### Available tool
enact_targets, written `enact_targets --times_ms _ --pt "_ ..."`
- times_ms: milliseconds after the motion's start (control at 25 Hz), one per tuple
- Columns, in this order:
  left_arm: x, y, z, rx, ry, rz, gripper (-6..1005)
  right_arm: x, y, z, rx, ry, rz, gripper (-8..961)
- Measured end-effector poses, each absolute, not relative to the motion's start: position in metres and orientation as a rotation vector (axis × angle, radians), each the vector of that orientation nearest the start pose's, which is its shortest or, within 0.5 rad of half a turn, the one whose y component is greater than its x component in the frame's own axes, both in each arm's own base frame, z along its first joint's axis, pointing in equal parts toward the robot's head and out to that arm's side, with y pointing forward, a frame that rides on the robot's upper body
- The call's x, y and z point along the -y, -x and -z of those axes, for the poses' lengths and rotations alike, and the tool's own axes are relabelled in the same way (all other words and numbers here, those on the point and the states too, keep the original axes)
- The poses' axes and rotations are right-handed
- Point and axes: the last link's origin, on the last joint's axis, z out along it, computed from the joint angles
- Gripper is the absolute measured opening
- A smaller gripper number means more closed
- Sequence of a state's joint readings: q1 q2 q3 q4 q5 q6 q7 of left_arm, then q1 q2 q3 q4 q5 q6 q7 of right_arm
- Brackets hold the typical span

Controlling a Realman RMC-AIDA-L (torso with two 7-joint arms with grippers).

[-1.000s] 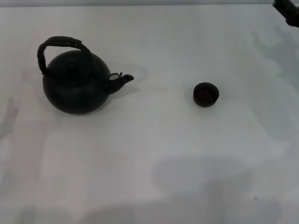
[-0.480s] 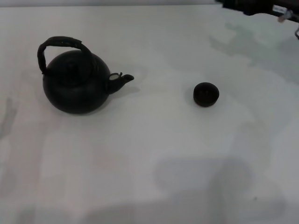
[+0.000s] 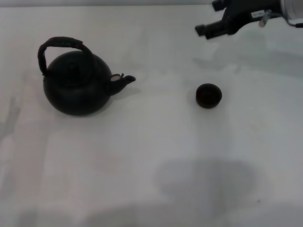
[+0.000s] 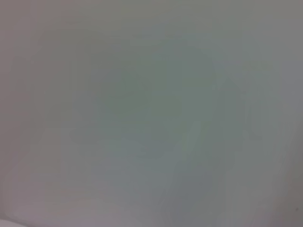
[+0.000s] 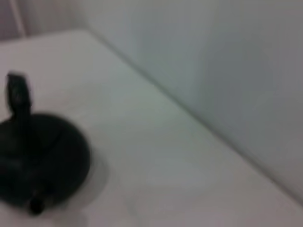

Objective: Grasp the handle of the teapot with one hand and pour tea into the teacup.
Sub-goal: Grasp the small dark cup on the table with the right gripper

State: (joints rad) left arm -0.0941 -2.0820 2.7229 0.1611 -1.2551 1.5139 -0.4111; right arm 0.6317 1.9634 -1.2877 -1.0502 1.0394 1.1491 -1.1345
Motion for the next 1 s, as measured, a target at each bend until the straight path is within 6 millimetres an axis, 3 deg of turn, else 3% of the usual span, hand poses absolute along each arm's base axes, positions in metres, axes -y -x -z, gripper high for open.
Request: enact_targets --times_ms 160,480,1000 --pt "-0.195 0.38 0.001 0.768 1.353 0.899 872 -0.402 -0.173 -0.009 -0.442 2.718 0.082 856" --pt "-0.197 0.378 0.001 0.765 1.356 0.903 872 -0.383 -0.153 0.032 -0.301 2.843 0.353 855" --pt "-0.2 0.377 0.0 0.758 1.357 0.908 872 -0.368 -0.148 0.075 -0.12 2.814 0.669 855"
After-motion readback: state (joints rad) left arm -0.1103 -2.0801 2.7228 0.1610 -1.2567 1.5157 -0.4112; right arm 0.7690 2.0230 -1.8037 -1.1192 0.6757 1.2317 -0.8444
